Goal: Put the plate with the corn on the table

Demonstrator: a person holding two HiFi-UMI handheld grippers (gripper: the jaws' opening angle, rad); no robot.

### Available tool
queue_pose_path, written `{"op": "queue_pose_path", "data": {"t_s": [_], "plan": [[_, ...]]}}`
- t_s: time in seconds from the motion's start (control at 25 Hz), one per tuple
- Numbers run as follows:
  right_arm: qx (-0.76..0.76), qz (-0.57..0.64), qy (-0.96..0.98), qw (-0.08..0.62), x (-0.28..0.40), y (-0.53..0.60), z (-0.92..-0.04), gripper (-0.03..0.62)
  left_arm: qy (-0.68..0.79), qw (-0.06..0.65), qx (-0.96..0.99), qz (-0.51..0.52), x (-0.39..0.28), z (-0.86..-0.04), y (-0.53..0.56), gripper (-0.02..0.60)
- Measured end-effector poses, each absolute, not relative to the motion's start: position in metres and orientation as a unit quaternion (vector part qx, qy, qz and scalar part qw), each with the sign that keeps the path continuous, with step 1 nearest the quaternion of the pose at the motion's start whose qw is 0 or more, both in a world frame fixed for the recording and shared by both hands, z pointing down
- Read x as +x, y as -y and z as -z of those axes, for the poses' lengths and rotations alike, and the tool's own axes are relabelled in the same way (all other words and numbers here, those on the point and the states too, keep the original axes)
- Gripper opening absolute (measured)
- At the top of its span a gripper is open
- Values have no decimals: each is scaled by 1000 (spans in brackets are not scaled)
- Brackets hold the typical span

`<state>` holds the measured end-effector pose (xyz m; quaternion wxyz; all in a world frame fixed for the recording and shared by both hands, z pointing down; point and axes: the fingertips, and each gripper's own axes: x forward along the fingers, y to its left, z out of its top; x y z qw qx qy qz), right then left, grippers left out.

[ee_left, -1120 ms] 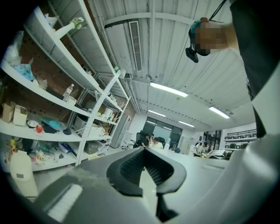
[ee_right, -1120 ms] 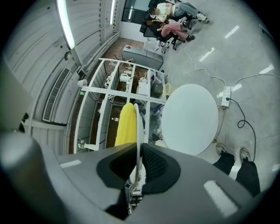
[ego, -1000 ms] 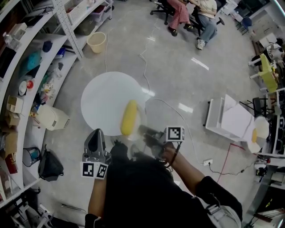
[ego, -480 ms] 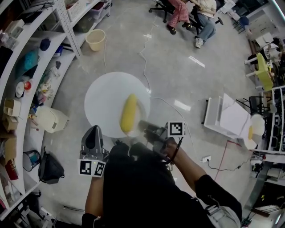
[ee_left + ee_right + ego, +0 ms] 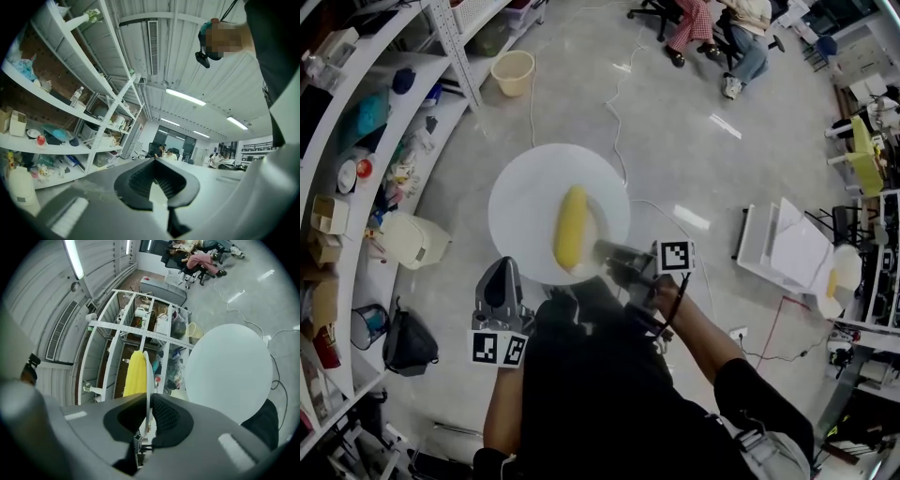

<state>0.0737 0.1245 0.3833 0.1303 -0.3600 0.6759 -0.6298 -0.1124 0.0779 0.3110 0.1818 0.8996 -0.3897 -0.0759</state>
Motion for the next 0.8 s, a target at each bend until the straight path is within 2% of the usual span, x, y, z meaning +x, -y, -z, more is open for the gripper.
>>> {"op": "queue_pose_path", "data": {"t_s": [0.8], "plan": [[-271,656,-699,83,78,-57,-427,38,455,189,868,62,-96,-352,-16,5]]}}
